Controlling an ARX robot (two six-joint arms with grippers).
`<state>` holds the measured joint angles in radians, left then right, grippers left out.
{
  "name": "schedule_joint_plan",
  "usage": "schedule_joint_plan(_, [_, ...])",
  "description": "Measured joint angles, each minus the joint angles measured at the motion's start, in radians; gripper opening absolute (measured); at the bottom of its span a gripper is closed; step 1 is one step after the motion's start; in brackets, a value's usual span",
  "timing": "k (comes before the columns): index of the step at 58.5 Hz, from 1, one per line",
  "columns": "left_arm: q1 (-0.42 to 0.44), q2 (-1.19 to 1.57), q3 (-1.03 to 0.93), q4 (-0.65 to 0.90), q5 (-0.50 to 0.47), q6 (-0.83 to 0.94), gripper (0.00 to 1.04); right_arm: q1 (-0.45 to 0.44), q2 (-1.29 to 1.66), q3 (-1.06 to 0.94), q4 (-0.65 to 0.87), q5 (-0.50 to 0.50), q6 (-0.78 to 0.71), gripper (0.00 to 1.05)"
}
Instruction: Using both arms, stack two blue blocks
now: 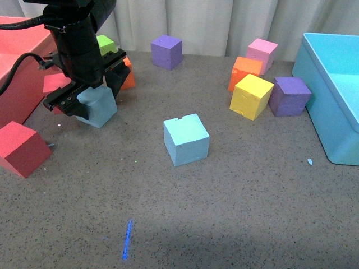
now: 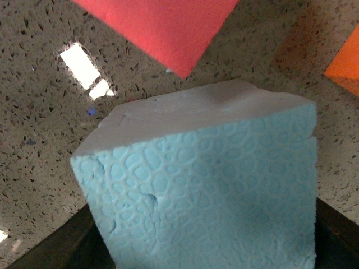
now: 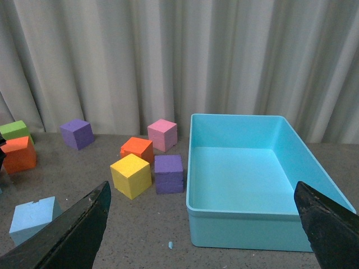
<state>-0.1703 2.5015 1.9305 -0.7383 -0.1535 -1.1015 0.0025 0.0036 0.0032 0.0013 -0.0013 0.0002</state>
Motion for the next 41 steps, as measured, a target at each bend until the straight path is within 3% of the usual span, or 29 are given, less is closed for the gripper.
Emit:
schedule_joint_plan(5, [0.002, 0.001, 0.006, -0.005, -0.003, 0.008, 0.61, 0.000, 0.000, 0.000, 0.000, 0.000, 0.000, 0.95])
schedule_joint_plan(14, [0.003, 0.000, 0.010, -0.013, -0.009, 0.040, 0.53, 0.000, 0.000, 0.000, 0.000, 0.000, 0.000, 0.95])
schedule_joint_plan(29, [-0.047, -0.154, -0.187, 0.125, -0.031, 0.195, 0.48, 0.000, 0.000, 0.000, 0.000, 0.000, 0.000, 0.95])
schedule_joint_plan(41, [-0.174, -0.356, -0.335, 0.149, -0.041, 0.217, 0.47, 0.000, 0.000, 0.000, 0.000, 0.000, 0.000, 0.95])
